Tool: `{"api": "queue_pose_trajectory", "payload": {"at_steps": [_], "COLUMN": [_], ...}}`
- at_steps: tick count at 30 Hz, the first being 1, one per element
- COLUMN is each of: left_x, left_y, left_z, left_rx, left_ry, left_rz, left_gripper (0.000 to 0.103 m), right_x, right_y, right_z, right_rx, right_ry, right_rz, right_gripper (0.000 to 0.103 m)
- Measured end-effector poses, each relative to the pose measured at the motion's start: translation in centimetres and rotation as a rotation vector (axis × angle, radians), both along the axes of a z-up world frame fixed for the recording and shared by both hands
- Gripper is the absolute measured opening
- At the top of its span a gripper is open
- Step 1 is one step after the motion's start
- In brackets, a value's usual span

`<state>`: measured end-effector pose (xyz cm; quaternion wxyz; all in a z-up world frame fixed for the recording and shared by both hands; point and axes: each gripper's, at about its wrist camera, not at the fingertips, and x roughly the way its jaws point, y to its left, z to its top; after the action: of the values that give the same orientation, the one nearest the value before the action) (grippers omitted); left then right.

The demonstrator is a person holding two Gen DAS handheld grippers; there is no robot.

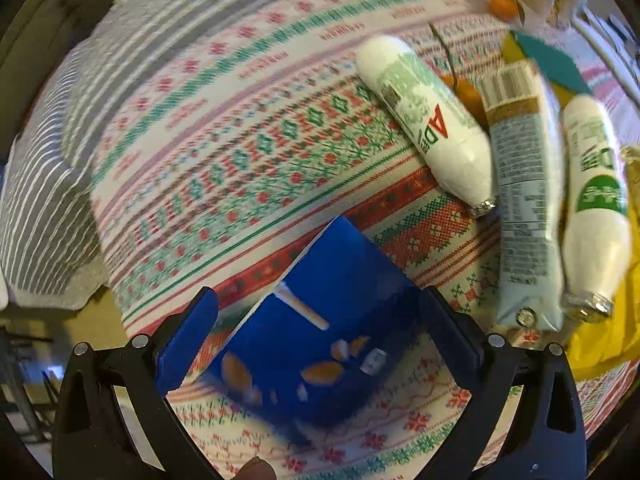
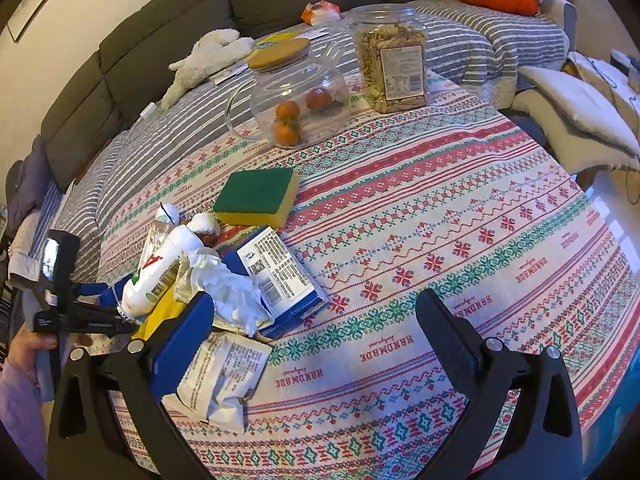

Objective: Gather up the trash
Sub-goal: 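Lower the left tool onto the blue snack box and close on it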

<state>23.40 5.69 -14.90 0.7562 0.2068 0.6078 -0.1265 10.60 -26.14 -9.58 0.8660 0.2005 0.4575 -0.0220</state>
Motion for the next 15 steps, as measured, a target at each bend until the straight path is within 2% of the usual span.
{"api": "queue_pose_trajectory", "payload": {"at_steps": [4,6,8,12,15], "left_x": [0.7,0.8,0.6,-0.8,-2.6], "left_y": [-0.7,-0.4,0.1,0.9,2.8], "left_z": [-0.7,-0.7,-0.4,-0.4,0.7], "left_rx": [-0.024,-0.077,-0.122,-0.162,-0.226], "left_ry": [0.017,0.026,0.026,0.008,0.001], "left_rz": [0.007,0.024,0.049,0.119,0.199], "left_gripper": [0.096,0.082,0.073,0.064,0.063], "right_x": [0.2,0.3,0.5,0.7,0.7], "right_y": [-0.1,-0.1,-0.3,-0.4,-0.4], "right_z": [0.0,0.0,0.0,0.3,0.6], "right_rx": [0.012,0.029,0.049,0.073,0.085], "right_ry": [0.002,0.007,0.012,0.009,0.004], "right_rz": [0.0,0.004,0.007,-0.001,0.001], "right_gripper": [0.098,0.098,0.098,0.098,0.098]}}
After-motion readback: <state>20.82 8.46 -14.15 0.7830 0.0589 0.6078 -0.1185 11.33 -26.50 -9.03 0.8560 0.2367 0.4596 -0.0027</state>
